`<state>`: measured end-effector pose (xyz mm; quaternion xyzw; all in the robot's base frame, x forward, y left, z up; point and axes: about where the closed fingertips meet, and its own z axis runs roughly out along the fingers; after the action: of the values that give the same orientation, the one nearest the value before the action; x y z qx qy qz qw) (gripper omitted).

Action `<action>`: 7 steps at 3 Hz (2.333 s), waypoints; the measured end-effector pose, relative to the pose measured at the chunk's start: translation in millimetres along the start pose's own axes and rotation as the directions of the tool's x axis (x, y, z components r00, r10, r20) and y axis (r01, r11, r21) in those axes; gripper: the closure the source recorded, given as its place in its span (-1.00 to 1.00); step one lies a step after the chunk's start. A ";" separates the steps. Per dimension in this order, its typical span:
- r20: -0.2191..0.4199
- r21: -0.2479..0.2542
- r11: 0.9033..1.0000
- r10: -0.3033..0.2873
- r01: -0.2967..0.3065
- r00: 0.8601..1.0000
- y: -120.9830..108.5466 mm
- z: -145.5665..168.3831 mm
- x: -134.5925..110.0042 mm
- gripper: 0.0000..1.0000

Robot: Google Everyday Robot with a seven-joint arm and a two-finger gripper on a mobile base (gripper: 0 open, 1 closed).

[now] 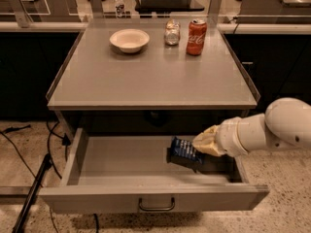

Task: Place rxbar blueberry into top drawer

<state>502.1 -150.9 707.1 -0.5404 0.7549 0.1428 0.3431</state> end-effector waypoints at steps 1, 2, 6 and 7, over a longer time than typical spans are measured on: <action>0.005 0.023 1.000 -0.003 0.003 1.000 -4.0 13.6 7.4 1.00; 0.019 0.008 1.000 -0.014 0.014 1.000 -6.1 40.1 9.1 1.00; 0.028 -0.084 0.996 -0.013 0.015 1.000 7.9 102.4 19.8 1.00; 0.011 -0.084 0.996 -0.026 0.027 1.000 16.5 111.9 24.8 0.97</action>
Offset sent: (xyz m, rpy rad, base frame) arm 0.0268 0.0195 -0.0484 0.0159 -0.0253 0.0105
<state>523.3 -96.9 606.8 -0.5636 0.7394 0.1723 0.3256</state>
